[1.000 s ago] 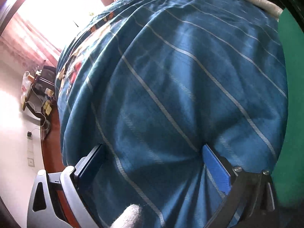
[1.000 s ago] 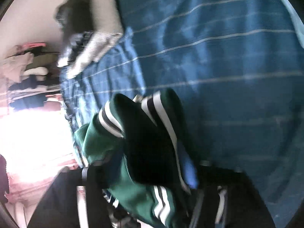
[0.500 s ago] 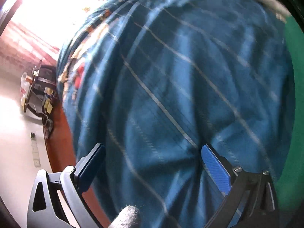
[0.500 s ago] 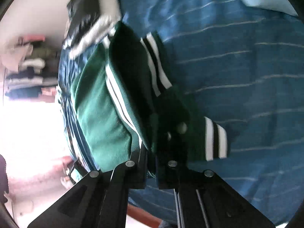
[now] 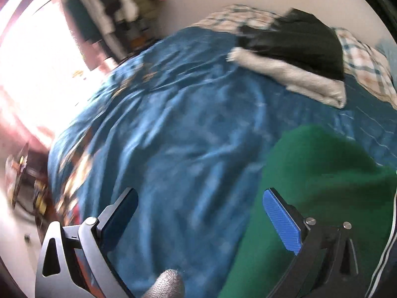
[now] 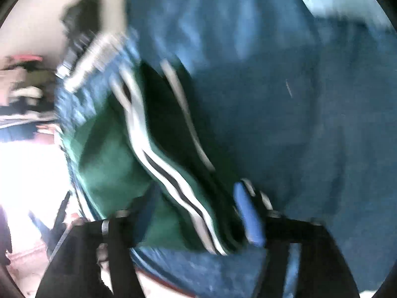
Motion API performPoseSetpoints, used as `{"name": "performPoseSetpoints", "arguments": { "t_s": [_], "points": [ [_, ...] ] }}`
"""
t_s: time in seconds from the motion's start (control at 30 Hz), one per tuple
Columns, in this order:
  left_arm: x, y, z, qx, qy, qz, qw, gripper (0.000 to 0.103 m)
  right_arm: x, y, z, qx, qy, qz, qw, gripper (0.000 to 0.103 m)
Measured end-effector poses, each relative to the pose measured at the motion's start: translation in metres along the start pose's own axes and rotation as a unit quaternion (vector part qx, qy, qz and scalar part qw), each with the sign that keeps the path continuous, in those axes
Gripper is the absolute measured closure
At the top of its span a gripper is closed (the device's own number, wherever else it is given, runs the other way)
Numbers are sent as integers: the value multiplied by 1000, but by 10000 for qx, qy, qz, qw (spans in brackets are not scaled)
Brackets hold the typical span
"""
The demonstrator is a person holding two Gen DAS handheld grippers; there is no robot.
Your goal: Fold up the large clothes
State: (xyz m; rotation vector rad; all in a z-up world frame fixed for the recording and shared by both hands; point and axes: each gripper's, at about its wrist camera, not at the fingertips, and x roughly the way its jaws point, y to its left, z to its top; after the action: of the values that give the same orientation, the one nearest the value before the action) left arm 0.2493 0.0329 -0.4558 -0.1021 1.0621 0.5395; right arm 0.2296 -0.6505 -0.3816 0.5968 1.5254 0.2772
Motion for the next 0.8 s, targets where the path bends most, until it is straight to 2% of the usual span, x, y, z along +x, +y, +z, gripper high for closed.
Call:
{"name": "performPoseSetpoints", "arguments": {
  "t_s": [0.1, 0.2, 0.23, 0.27, 0.3, 0.33, 0.43, 0.5, 0.53, 0.6, 0.67, 0.7, 0.73, 0.77, 0.8],
  "points": [
    [32, -29, 23, 383, 104, -45, 9992, 0, 20, 9, 37, -63, -211, 316, 9993, 32],
    [49, -44, 35, 620, 76, 133, 9980, 0, 63, 23, 73, -20, 157, 807, 9966, 32],
    [55, -44, 38, 621, 123, 114, 9979, 0, 75, 33, 80, -59, 271, 943, 9952, 50],
    [59, -41, 39, 599, 168, 86, 9980, 0, 83, 40, 83, -187, 234, 871, 9957, 99],
    [63, -38, 40, 544, 253, 45, 9982, 0, 87, 48, 86, -329, 184, 713, 9967, 100],
    [68, -35, 41, 486, 340, -13, 9982, 0, 78, 55, 86, -436, -46, 639, 9970, 100],
    [75, -38, 46, 474, 465, -105, 9977, 0, 44, 51, 105, -33, -685, 684, 9953, 101],
    [78, -40, 50, 477, 476, -140, 9976, 0, 42, 39, 115, 249, -844, 482, 9950, 101],
    [81, -43, 53, 480, 492, -143, 9975, 0, 51, 34, 118, 377, -815, 257, 9956, 101],
    [84, -45, 57, 512, 564, -77, 9971, 0, 82, 30, 121, 316, -280, -170, 9990, 101],
    [82, -43, 59, 530, 596, -12, 9968, 0, 86, 30, 116, 284, -19, -248, 9993, 99],
    [75, -39, 58, 505, 568, -30, 9971, 0, 82, 32, 113, 266, 74, -115, 9996, 98],
    [68, -35, 57, 470, 536, -44, 9974, 0, 76, 36, 111, 279, 136, -14, 9995, 90],
    [60, -30, 55, 427, 476, -46, 9979, 0, 63, 37, 104, 245, 161, -20, 9996, 75],
    [49, -24, 50, 386, 416, -31, 9984, 0, 47, 36, 94, 196, 119, 3, 9997, 66]
  ]
}}
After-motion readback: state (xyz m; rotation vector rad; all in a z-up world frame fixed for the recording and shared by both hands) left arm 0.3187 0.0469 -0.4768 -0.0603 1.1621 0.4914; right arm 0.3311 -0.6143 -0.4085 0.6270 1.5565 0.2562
